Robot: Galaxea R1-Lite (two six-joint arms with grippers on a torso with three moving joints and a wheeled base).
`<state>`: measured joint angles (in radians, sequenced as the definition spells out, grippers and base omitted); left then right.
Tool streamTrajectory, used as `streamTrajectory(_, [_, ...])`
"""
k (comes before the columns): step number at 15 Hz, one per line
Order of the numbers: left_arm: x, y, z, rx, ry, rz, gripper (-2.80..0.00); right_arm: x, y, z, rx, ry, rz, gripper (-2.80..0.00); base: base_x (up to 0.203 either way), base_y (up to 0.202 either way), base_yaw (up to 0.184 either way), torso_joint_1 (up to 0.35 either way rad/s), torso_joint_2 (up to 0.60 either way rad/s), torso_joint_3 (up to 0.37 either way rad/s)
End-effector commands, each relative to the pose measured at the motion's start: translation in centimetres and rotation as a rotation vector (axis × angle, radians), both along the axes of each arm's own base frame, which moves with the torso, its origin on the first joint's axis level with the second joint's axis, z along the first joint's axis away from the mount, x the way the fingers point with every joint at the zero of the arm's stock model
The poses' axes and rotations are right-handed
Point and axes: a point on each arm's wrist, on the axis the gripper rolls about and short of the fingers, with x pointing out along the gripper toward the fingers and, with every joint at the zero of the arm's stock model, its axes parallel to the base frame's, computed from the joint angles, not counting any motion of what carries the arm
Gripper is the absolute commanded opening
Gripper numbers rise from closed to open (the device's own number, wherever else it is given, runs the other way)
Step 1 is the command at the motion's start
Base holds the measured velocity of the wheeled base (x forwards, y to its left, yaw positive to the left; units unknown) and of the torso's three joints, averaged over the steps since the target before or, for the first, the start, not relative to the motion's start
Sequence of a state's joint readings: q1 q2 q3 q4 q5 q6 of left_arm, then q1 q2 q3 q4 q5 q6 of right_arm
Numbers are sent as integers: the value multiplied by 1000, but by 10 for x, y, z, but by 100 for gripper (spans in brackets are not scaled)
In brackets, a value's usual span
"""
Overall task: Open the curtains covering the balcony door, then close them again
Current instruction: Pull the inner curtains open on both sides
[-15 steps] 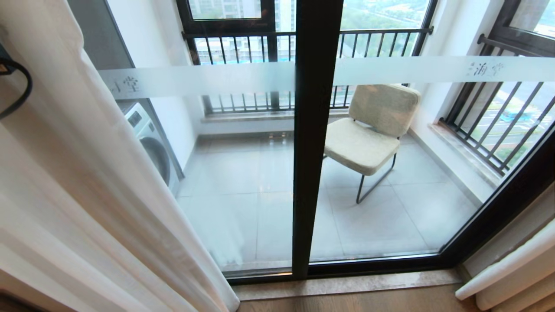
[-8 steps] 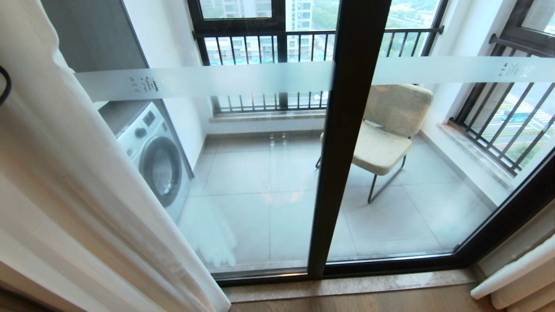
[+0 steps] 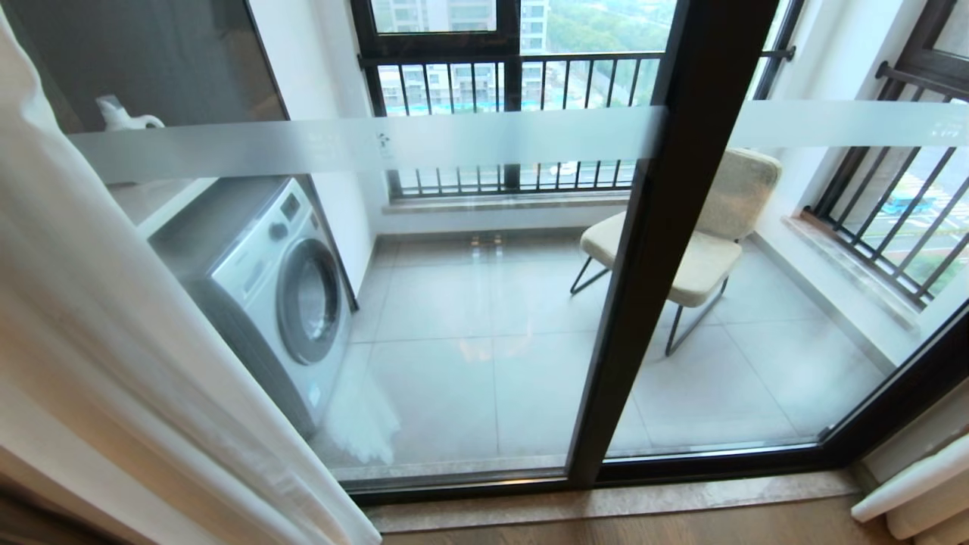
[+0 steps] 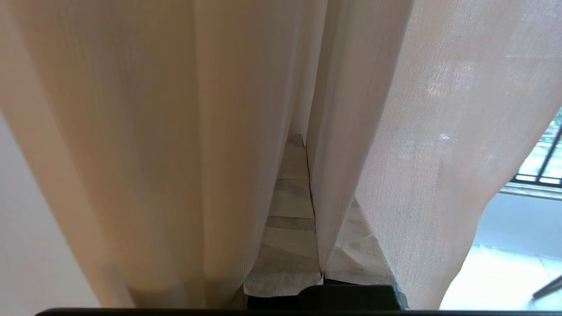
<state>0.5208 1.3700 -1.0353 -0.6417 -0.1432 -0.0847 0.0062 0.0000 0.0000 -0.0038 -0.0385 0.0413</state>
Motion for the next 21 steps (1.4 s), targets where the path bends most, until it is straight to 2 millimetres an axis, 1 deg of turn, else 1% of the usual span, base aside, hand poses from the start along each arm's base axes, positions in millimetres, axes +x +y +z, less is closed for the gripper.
streamTrajectory(1, [-4, 5, 1, 4, -8, 24, -280, 0, 0, 0, 0, 1, 0, -280, 0, 188, -4, 2, 2, 2])
streamTrajectory(4, [-7, 8, 2, 3, -10, 45, -280, 0, 0, 0, 0, 1, 0, -280, 0, 194, 1, 2, 3, 0])
streamTrajectory(12, [-25, 24, 5, 11, -20, 152, -280, 0, 0, 0, 0, 1, 0, -280, 0, 191, 2, 4, 4, 3])
streamTrajectory(19, [-27, 25, 6, 13, -24, 160, -280, 0, 0, 0, 0, 2, 0, -280, 0, 189, 0, 1, 2, 2])
streamTrajectory(21, [-27, 25, 6, 13, -24, 163, -280, 0, 0, 0, 0, 1, 0, -280, 0, 110, 2, 4, 5, 2])
